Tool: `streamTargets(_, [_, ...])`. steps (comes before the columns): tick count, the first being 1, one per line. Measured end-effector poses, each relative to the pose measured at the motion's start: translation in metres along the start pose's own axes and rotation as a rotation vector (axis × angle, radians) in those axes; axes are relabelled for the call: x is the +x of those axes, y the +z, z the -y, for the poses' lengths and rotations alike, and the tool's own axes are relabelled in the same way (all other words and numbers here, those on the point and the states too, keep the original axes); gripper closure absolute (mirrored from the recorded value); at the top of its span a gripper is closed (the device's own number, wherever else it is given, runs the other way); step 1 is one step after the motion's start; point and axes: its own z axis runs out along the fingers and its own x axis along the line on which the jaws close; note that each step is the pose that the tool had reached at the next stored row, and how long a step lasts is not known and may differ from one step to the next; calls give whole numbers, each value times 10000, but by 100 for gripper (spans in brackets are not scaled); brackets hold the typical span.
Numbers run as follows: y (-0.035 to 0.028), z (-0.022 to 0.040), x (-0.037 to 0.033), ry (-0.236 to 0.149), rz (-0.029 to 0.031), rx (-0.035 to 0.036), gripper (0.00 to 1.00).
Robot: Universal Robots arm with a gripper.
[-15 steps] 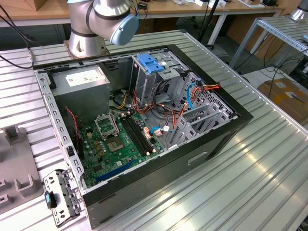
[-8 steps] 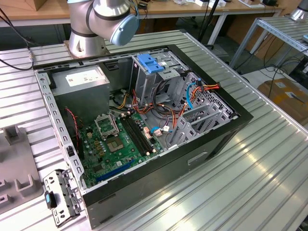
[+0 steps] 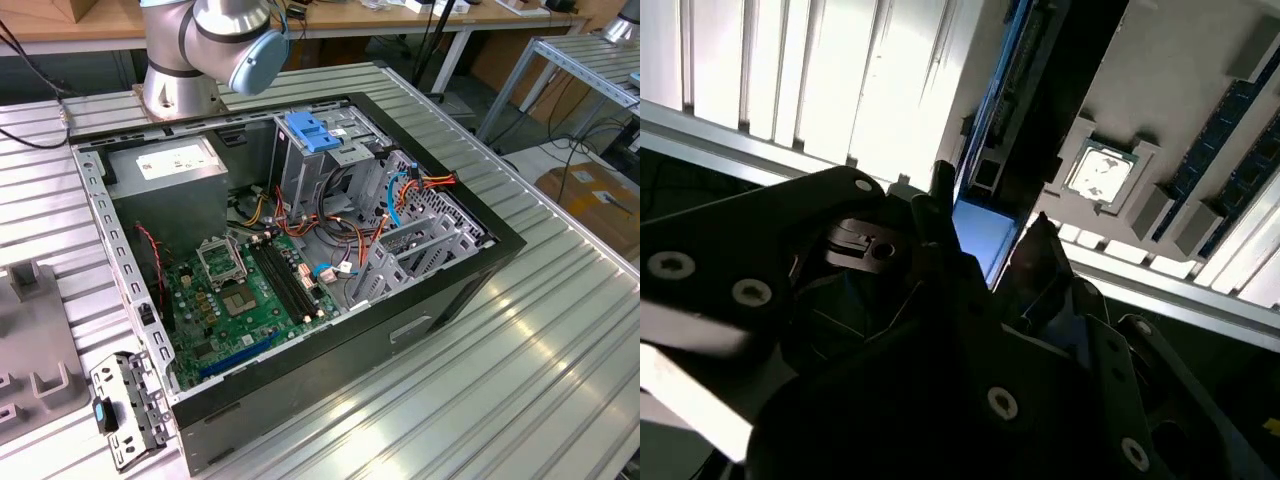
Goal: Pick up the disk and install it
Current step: 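Pick up the disk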
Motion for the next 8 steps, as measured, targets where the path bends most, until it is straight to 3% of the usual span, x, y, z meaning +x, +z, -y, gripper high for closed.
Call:
streamTargets(1, [130, -9, -22, 0, 116, -27, 49])
streamTargets(2, [195, -38, -10, -413, 131, -53, 49])
streamTargets(3, [196, -38, -11, -695, 130, -68, 49])
streamTargets(8, [196, -37, -18, -898, 56, -62, 49])
